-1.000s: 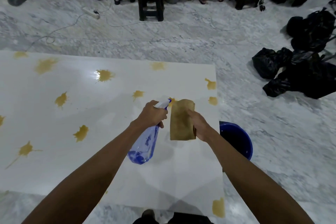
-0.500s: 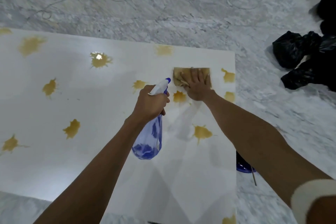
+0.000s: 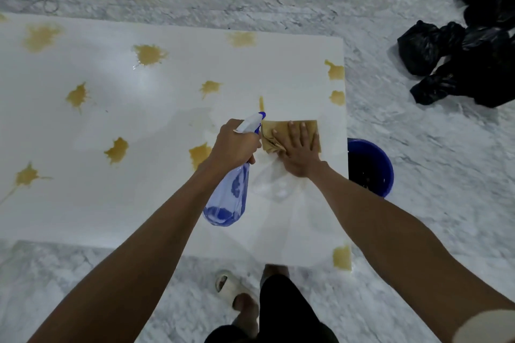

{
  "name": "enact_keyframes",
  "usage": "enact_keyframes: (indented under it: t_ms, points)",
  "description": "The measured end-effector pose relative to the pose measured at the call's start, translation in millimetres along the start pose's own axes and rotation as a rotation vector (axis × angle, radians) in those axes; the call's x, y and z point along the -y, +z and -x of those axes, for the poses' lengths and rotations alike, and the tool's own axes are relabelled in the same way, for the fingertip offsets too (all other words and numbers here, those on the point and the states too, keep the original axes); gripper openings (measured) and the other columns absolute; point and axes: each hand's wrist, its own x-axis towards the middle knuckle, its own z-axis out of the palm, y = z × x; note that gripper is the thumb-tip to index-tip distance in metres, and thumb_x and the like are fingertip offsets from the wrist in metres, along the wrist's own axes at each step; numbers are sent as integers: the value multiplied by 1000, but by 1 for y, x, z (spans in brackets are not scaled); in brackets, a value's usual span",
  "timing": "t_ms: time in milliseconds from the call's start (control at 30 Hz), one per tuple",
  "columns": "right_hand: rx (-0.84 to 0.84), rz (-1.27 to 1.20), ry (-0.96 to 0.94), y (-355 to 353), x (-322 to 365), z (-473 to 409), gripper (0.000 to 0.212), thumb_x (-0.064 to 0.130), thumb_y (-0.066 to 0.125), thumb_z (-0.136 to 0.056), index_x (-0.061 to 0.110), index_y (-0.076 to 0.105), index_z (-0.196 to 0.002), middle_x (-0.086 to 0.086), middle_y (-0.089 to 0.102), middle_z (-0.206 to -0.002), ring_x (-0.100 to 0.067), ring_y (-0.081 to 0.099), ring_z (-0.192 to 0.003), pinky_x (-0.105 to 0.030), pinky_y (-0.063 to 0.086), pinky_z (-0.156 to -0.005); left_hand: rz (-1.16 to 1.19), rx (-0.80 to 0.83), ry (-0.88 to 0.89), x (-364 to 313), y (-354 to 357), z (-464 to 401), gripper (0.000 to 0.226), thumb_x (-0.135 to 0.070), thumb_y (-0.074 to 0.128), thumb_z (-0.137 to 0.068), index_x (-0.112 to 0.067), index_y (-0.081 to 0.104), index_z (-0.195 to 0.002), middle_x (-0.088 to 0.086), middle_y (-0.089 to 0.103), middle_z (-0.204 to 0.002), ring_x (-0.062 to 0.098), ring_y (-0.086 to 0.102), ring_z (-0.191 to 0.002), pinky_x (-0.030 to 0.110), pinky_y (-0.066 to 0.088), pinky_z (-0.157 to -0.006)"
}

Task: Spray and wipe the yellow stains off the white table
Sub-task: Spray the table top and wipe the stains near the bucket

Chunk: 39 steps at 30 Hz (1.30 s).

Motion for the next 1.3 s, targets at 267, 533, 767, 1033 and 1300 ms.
enact_keyframes:
  t_ms: [267,533,767,1033,1300]
  points:
    - [85,71,63,89,42,158,76,66,-10,-80,43,-12,-153,-4,-20,-166,-38,-18,-151,-63,-9,-116,-10,92,-43,60,2,85,26,-11,59,-90,14,65,-89,18,66,-79,22,53,-38,22,43,-46]
    - [-94,-1070,238,9,30,139,47,47,43,-99,28,49,-142,-6,58,-136,-33,53,-128,-51,42,-108,6,57,-4,45,-18,87,39,-26,58,-94,12,67,-94,16,70,-79,18,53,-36,23,45,-47]
    - [-333,-1245,305,-126,27,13,44,32,39,-106,11,45,-144,-6,57,-129,-25,53,-126,-26,38,-94,46,-20,57,-16,-51,11,29,-25,58,-91,0,65,-79,18,70,-81,17,53,-37,27,48,-51]
    - [-93,-171,87,-152,29,-225,45,38,24,-105,22,39,-143,-13,49,-140,-38,49,-129,-56,34,-108,47,-90,96,-26,-58,-76,19,-8,54,-86,7,66,-88,18,71,-81,17,54,-37,28,49,-51]
    - [-17,109,87,-60,44,-189,62,53,18,-104,40,-12,-156,-3,-21,-166,-34,-19,-152,-63,-12,-118,70,-68,49,0,-71,-72,31,-16,52,-71,8,67,-85,19,70,-78,20,53,-38,31,50,-53]
